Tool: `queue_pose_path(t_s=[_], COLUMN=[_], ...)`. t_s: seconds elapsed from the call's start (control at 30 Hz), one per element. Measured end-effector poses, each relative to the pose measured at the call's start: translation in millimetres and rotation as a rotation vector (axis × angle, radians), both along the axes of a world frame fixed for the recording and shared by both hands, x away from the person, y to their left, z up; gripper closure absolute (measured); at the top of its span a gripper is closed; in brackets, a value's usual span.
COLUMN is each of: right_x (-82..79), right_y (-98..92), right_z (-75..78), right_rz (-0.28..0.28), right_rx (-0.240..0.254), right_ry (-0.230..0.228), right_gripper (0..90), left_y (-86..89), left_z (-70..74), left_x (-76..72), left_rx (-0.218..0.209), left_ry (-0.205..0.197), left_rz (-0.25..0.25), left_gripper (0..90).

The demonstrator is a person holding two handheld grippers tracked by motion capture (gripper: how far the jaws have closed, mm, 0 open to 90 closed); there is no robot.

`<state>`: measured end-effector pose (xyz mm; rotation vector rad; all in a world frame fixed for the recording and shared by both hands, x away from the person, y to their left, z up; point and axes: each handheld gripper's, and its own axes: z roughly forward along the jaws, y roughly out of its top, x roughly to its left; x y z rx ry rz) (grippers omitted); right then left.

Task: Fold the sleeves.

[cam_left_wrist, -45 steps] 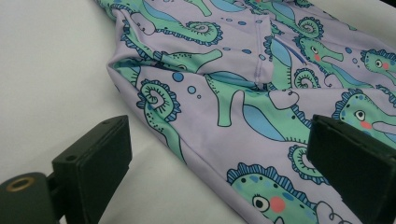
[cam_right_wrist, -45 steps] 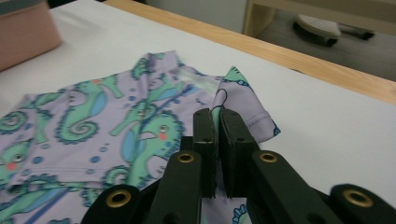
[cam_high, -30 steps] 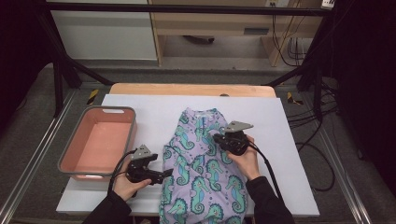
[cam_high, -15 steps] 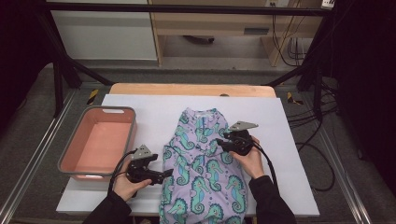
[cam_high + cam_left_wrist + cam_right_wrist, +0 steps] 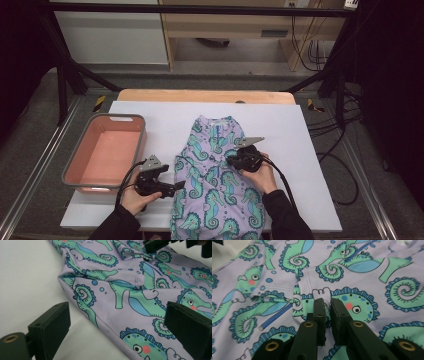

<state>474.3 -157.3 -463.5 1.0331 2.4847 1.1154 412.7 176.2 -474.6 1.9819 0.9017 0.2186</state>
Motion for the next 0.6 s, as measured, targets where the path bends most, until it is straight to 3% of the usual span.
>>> queue_pose_path(t_s=[0.13, 0.27, 0.5, 0.6], right_x=[-12.0, -24.6, -45.5, -53.1], right_y=[-4.4, -8.5, -18.9, -26.0], right_z=[7.0, 4.2, 3.7, 4.7], right_rz=[-0.003, -0.011, -0.047, -0.064], right_rx=[0.016, 0.011, -0.001, 0.025], right_ry=[-0.026, -0.010, 0.025, 0.020], right_gripper=[80.2, 78.0, 62.5, 56.1], left_y=[0.0, -1.3, -1.8, -2.6], left_z=[0.1, -0.1, 1.1, 1.9], left_x=[0.0, -0.6, -1.6, -2.2], left_rx=[-0.001, 0.001, -0.005, -0.007], left_ry=[0.000, 0.000, 0.004, 0.002], left_rz=[0.001, -0.003, -0.006, -0.008], left_gripper=[6.2, 6.2, 6.2, 6.2])
